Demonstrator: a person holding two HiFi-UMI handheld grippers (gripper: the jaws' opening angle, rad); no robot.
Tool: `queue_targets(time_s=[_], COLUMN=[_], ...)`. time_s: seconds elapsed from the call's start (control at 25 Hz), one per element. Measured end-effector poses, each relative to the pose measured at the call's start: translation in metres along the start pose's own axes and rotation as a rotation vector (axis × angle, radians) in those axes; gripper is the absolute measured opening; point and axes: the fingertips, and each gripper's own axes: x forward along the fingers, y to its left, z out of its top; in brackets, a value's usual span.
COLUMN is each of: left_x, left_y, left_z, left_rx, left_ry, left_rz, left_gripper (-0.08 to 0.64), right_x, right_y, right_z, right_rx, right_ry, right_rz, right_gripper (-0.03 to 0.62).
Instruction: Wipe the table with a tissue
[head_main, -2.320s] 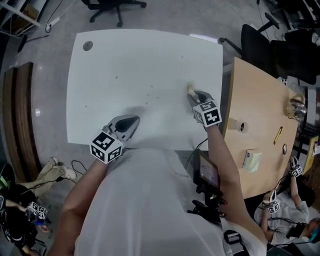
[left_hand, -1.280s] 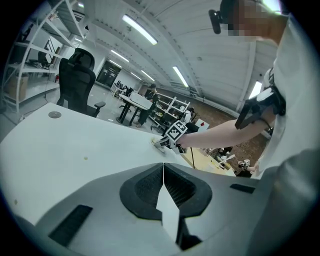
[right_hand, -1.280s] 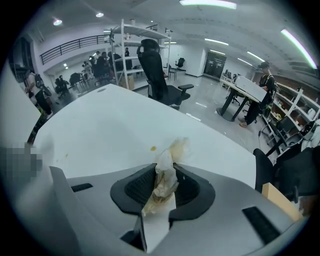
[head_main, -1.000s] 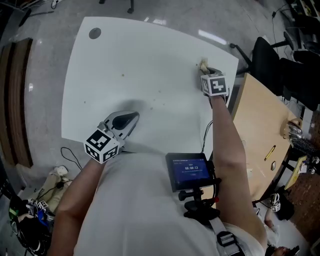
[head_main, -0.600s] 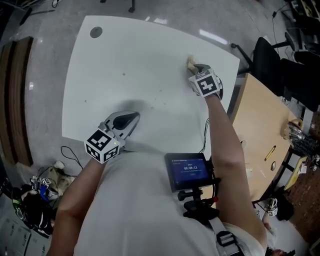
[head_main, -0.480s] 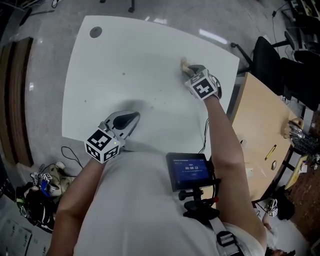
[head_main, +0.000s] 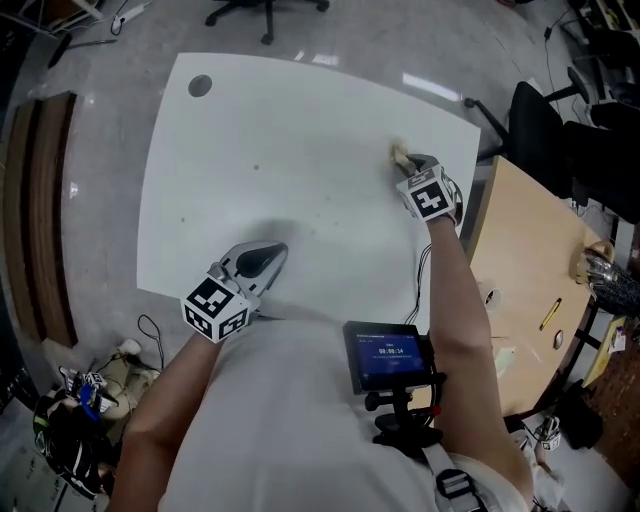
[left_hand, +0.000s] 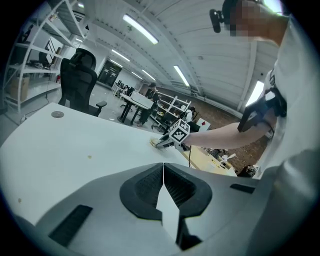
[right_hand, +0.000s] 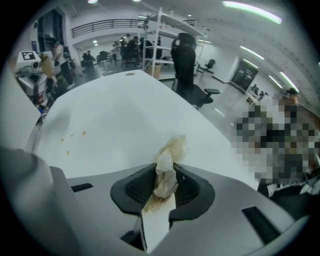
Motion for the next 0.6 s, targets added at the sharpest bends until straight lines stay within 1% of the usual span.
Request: queue_targets(time_s=[0.08, 0.12, 0.24, 0.32, 0.4, 0.52, 0.6], left_x=[-0.002, -0.003, -0.007, -0.011, -0.015, -0.017, -0.017], left_y=[0.001, 0.002, 0.002, 0.003, 0.005, 0.006, 0.006], left_z=[-0.002, -0.003, -0.007, -0.007, -0.008, -0.008, -0.008], left_rx=[-0.003, -0.005, -0.009, -0.011, -0.010, -0.010, -0.009], left_ry=[0.000, -0.001, -0.001, -0.003, -0.003, -0.007, -0.012], left_rz=[0.004, 0.005, 0.007, 0.012, 0.018, 0.023, 0.022], left_gripper=[0.008, 0.008, 0.008, 0.008, 0.008, 0.008, 0.008], right_x=[-0.003, -0.003, -0.001, 0.000, 0.004, 0.009, 0.011], right_y=[-0.018, -0.023, -0.026, -0.021, -0.009, 0.023, 0.043], right_z=[-0.011, -0.015, -0.019, -0.012, 0.002, 0.025, 0.033], right_rx=[0.084, 0.108, 0.135, 0.130, 0.083, -0.052, -0.108], right_ry=[0.009, 0.021, 0.067, 0.067, 0.054, 0.039, 0.024], right_rz=[-0.058, -0.080, -0.118, -0.117, -0.093, -0.041, 0.007], right_gripper=[0.089, 0.089, 0.089, 0.089, 0.089, 0.089, 0.089])
